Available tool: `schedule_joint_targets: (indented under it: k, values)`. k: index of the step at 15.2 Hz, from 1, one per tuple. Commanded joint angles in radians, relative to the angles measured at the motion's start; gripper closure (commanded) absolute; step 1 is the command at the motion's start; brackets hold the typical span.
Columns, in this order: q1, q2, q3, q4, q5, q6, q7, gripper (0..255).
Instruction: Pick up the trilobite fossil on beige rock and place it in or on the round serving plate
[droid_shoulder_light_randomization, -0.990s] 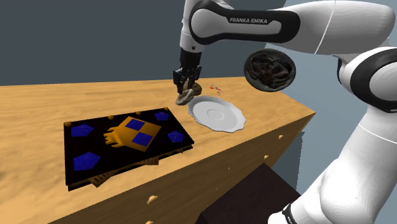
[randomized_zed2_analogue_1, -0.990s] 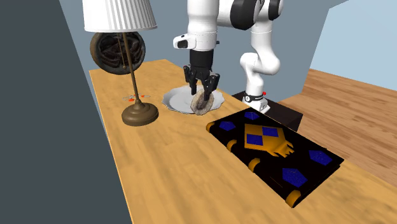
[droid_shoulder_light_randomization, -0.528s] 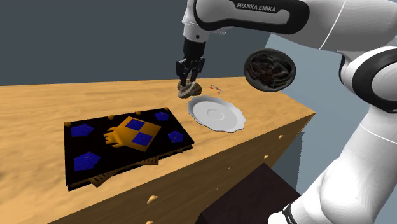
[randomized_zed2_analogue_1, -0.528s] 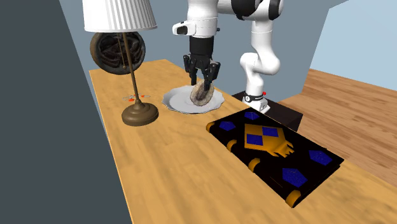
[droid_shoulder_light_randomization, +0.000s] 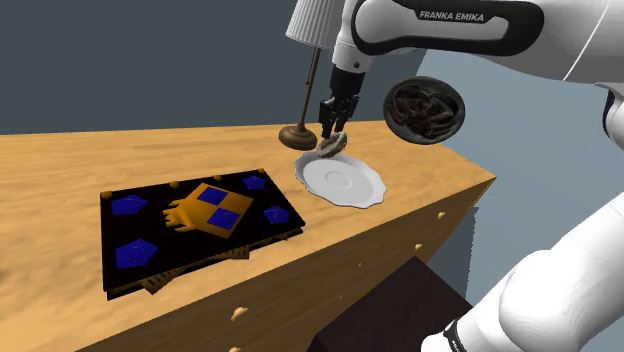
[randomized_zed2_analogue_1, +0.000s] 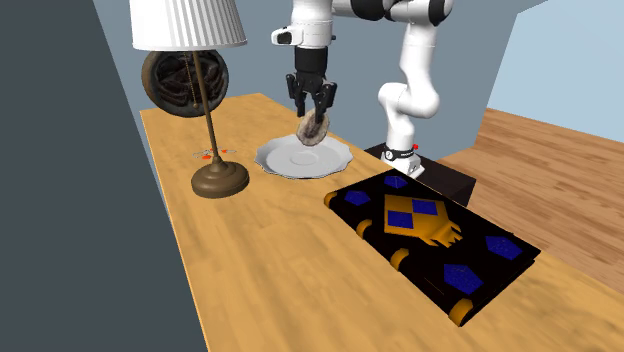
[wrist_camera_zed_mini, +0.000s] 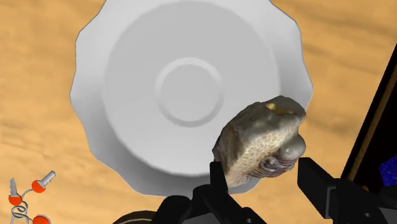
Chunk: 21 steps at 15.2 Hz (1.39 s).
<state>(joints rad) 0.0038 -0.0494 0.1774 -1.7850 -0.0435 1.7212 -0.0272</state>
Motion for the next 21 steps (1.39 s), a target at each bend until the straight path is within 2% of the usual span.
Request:
schedule_joint_targets:
  k: [1, 6, 21]
  values:
    - [-0.018, -0.061, -0.021, -0.055, 0.009, -0.003, -0.042, 255]
    - [-0.053, -0.166, -0.074, -0.157, 0.013, -0.002, -0.133, 255]
    - [-0.052, -0.155, -0.073, -0.348, 0.010, 0.200, -0.123, 255]
